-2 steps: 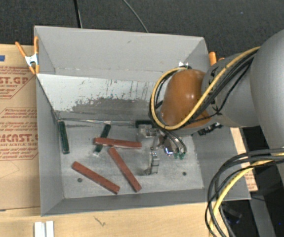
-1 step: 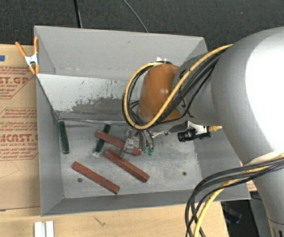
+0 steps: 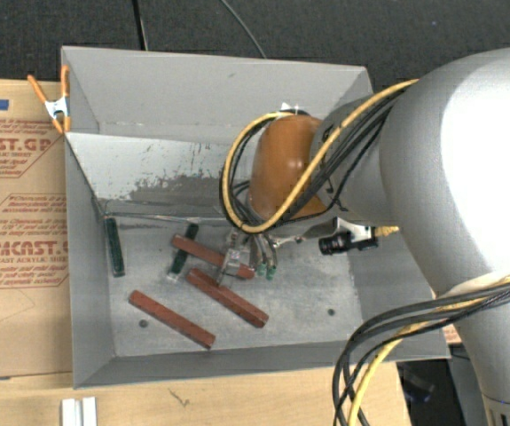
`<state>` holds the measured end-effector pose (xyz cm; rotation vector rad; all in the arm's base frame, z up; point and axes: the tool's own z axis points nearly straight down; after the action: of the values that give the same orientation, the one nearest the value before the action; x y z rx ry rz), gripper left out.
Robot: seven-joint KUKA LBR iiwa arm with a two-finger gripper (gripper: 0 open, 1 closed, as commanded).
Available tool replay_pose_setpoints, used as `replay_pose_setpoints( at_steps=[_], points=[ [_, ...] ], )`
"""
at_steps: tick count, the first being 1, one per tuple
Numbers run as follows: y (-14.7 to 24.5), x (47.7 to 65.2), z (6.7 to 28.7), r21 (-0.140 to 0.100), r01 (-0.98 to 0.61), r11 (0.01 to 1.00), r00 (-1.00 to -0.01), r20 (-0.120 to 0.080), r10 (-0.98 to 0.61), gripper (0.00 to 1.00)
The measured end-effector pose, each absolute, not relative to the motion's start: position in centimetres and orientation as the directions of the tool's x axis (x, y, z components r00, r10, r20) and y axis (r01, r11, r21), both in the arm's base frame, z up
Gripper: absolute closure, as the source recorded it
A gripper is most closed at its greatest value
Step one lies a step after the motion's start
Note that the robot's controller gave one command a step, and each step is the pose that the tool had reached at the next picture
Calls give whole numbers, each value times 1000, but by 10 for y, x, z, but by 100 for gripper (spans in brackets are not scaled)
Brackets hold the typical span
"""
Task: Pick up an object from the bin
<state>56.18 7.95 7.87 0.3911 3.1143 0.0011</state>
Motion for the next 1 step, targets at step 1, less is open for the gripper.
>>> replay_pose_setpoints(
  at_steps=[1],
  points=[
    [64, 573, 186, 1, 232, 973, -973, -2, 232, 100]
  ],
)
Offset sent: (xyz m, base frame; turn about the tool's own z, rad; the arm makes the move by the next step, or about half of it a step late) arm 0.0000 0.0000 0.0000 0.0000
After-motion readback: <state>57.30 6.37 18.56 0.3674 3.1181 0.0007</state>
